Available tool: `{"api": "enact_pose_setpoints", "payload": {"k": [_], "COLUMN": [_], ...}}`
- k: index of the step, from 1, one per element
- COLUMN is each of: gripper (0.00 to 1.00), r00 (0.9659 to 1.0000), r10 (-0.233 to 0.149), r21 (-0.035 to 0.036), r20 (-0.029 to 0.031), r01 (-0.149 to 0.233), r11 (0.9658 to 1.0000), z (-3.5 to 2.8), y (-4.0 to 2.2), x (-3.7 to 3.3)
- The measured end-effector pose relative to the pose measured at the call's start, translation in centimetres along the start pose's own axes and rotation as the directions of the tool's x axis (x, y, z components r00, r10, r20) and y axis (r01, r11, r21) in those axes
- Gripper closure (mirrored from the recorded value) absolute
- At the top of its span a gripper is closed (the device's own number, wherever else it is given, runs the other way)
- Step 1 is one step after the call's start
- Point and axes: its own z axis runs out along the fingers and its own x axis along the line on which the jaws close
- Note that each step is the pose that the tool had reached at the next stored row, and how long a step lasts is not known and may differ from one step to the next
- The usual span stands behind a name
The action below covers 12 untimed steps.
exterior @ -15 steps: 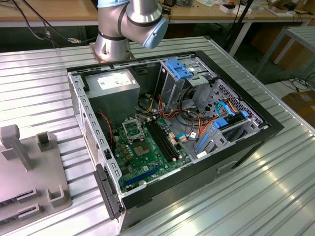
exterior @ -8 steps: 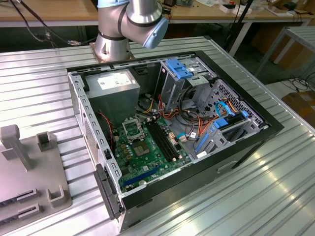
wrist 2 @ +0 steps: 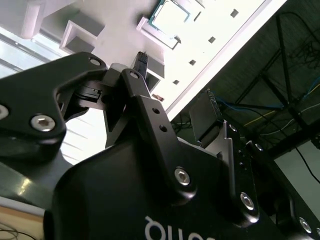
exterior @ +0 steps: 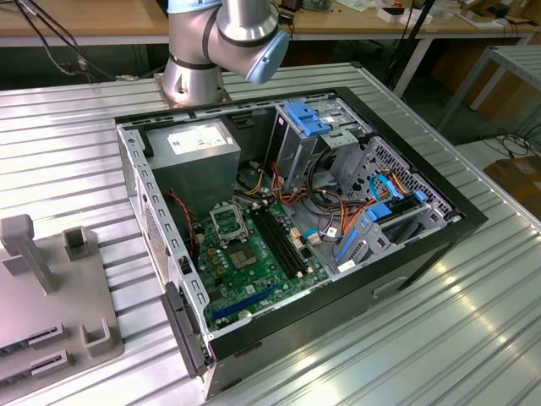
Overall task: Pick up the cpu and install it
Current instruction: 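Pick up the cpu and move it towards the insertion slot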
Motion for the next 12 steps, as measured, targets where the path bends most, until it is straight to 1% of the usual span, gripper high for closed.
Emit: {"api": "enact_pose_setpoints", "payload": {"k": [2, 5, 12], "gripper": [0.38, 0.38, 0.38], "r00": [1.0, 1.0, 1.0], "r10": [0.0, 0.0, -0.001], "r21": [0.0001, 0.0001, 0.0001], "r20": [-0.0001, -0.0001, -0.0001], "r01": [0.0, 0.0, 0.001], "r11": [1.0, 1.0, 1.0], "z": [0.35, 0.94, 2.2], "y": [-0.11, -0.66, -2.63], "x": [-0.01, 0.03, 0.15]}}
